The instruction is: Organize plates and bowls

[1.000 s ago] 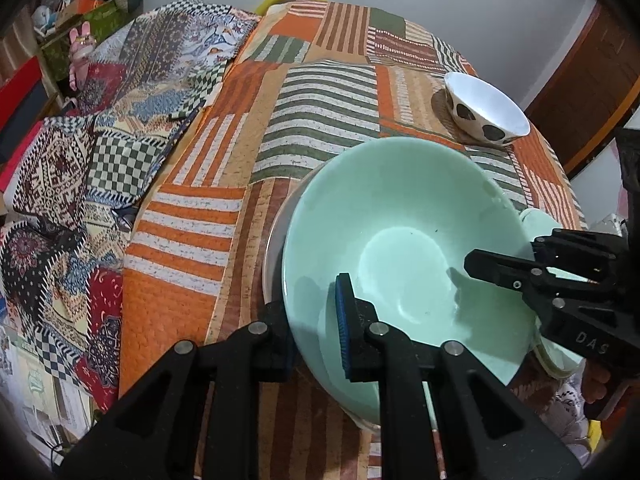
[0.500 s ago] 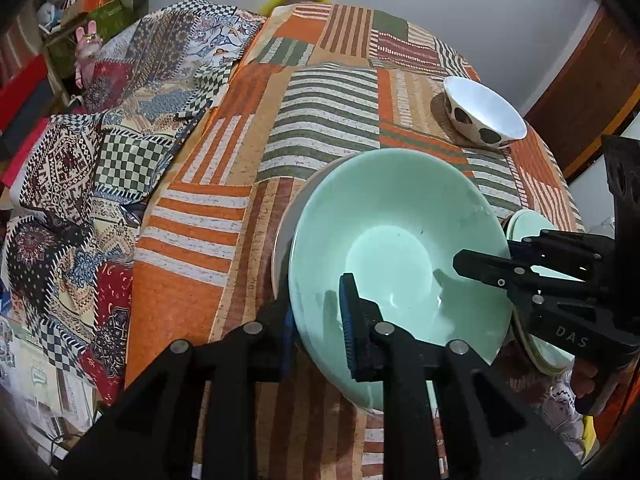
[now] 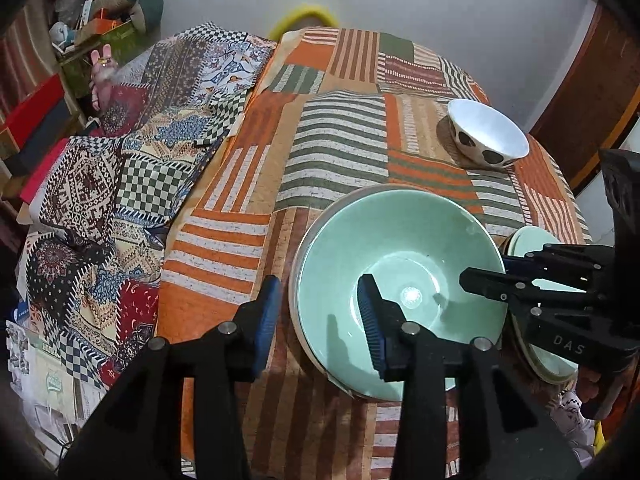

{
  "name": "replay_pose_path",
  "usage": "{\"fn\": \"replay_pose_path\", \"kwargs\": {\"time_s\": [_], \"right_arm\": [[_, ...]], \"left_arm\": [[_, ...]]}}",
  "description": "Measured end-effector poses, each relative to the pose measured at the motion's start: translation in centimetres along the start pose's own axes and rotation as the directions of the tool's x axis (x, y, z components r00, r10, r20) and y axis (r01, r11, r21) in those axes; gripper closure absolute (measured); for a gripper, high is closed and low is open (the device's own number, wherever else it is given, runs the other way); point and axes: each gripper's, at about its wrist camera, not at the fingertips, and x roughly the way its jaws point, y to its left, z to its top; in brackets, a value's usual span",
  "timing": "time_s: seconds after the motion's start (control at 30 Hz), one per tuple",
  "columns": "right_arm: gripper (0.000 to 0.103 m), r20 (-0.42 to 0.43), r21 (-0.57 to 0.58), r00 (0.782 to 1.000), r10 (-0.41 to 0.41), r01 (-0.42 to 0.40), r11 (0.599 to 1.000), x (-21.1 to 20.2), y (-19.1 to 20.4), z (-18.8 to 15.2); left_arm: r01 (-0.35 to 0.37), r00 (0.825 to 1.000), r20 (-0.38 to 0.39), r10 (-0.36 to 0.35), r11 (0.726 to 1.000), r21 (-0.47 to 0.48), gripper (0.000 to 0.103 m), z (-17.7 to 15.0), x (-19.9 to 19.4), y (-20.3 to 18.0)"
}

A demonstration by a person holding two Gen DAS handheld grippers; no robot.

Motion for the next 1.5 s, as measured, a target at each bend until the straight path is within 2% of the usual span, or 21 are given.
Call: {"fn": "replay_pose_path", "kwargs": {"time_s": [0.17, 0.3, 0.5, 0.6, 0.83, 1.1, 1.5], "right_arm": [[0.083, 0.026, 0.017, 1.0, -0.002, 0.002, 1.0, -1.1, -0.5, 0.1], [0.07, 0.092, 0.022, 0.996, -0.018, 0.016, 1.0, -3.1, -1.2, 0.3], [0.067, 0.154, 0.041, 0.986, -0.059, 0.053, 0.998, -5.5, -2.9, 0.6], [0.067, 0.187, 0.062, 0.979, -0.083, 0.072, 0.995, -6.9, -4.2, 0.9], [0.057, 0.245, 0.12, 0.956, -0.16, 0.134, 0.984, -9.0, -8.0, 1.7], [0.056, 0.248, 0.182, 0.945, -0.213, 0.171, 0.968, -9.4, -13.3, 2.4], [0.056, 0.195, 0.303, 0.952, -0.236, 0.17, 0.938, -6.5, -20.6, 3.4]], "left_arm": [[0.002, 1.0, 0.028, -0.002, 1.0, 0.015, 0.059, 0.6, -0.7, -0.8], [0.006, 0.998, 0.056, -0.007, 1.0, 0.023, 0.057, 1.1, -1.3, -1.4], [0.015, 0.995, 0.098, -0.018, 0.999, 0.036, 0.051, 2.4, -2.0, -2.4], [0.015, 0.992, 0.126, -0.02, 0.999, 0.043, 0.048, 3.3, -2.2, -3.2], [0.014, 0.986, 0.167, -0.026, 0.997, 0.075, 0.042, 6.1, -1.7, -5.1], [0.005, 0.983, 0.182, -0.03, 0.991, 0.133, 0.033, 9.7, 0.4, -8.4], [0.024, 0.994, 0.096, -0.043, 0.982, 0.188, 0.033, 13.6, 6.9, -12.5]]}}
